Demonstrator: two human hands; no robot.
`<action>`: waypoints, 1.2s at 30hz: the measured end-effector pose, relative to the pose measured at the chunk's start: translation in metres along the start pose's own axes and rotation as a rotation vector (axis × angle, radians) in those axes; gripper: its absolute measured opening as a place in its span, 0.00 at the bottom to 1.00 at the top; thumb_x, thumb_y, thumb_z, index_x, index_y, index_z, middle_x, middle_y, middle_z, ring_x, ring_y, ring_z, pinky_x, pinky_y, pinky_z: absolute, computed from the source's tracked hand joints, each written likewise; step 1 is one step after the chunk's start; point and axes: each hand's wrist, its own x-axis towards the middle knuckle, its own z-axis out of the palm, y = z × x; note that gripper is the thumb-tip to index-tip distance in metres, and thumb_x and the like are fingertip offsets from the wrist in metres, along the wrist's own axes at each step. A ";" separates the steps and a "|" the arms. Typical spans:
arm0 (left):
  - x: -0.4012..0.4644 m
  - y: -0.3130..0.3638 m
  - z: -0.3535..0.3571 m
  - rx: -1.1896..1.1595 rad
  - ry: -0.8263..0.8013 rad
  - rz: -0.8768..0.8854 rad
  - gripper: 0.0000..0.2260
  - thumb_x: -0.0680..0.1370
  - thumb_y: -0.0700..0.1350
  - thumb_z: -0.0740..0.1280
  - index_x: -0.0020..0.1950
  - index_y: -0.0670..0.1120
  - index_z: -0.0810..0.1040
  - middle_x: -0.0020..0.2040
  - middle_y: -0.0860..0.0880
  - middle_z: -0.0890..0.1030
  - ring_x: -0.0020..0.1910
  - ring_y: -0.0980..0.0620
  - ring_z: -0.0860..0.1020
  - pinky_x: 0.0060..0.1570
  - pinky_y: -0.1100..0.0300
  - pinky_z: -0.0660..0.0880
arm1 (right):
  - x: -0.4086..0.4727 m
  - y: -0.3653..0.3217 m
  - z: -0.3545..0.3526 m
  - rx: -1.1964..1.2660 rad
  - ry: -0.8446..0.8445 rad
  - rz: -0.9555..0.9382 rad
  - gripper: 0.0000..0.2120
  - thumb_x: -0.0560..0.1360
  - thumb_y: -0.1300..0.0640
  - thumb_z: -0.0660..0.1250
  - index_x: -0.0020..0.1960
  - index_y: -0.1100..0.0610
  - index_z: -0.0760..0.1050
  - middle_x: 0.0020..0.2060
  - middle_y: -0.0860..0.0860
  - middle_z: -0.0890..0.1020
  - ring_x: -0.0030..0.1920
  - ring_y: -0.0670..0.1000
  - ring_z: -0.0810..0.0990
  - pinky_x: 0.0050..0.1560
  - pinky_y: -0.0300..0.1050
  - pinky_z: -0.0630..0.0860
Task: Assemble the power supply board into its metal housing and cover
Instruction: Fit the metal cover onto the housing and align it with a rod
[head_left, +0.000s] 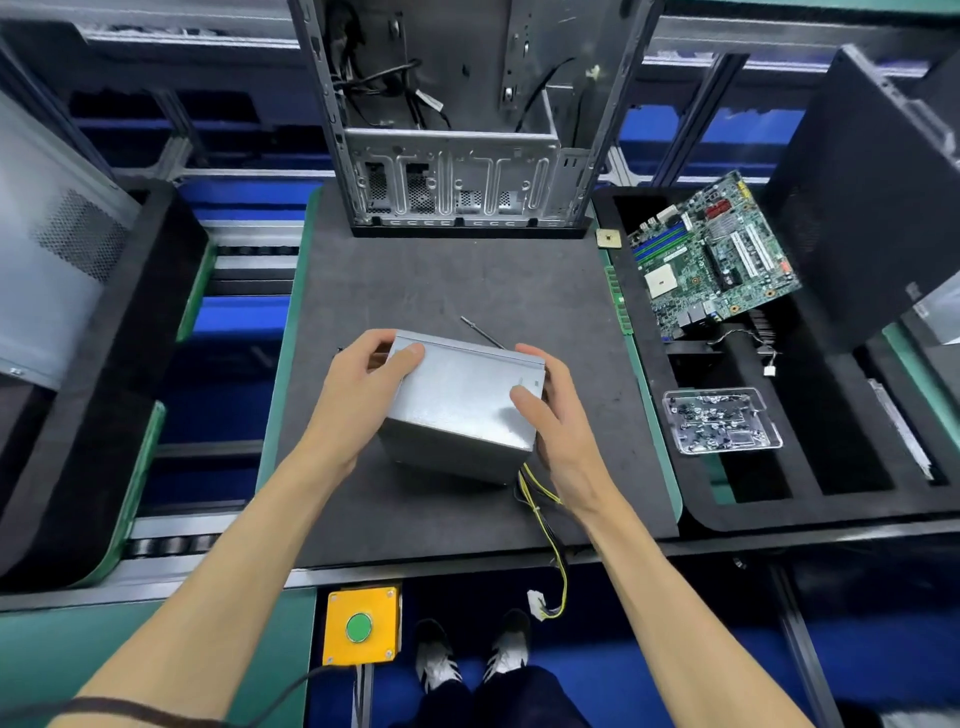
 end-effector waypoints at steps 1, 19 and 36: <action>-0.001 0.000 0.001 0.010 0.005 0.004 0.06 0.80 0.51 0.67 0.55 0.55 0.81 0.50 0.58 0.84 0.50 0.61 0.80 0.47 0.65 0.71 | 0.001 0.000 0.001 0.020 0.020 0.009 0.28 0.73 0.47 0.71 0.71 0.50 0.71 0.60 0.43 0.82 0.62 0.44 0.79 0.57 0.38 0.76; -0.013 -0.005 0.007 -0.003 0.053 0.011 0.08 0.80 0.54 0.67 0.59 0.58 0.79 0.52 0.62 0.83 0.54 0.61 0.80 0.50 0.62 0.74 | 0.013 -0.009 0.001 -0.021 0.125 -0.071 0.08 0.77 0.56 0.71 0.56 0.53 0.81 0.47 0.43 0.85 0.49 0.41 0.82 0.48 0.32 0.75; -0.021 -0.004 0.008 -0.126 -0.007 -0.013 0.14 0.79 0.46 0.70 0.64 0.56 0.79 0.56 0.60 0.84 0.56 0.61 0.81 0.53 0.64 0.75 | 0.017 -0.005 0.013 0.157 0.021 0.102 0.08 0.73 0.43 0.69 0.50 0.44 0.79 0.49 0.47 0.85 0.51 0.49 0.84 0.48 0.44 0.79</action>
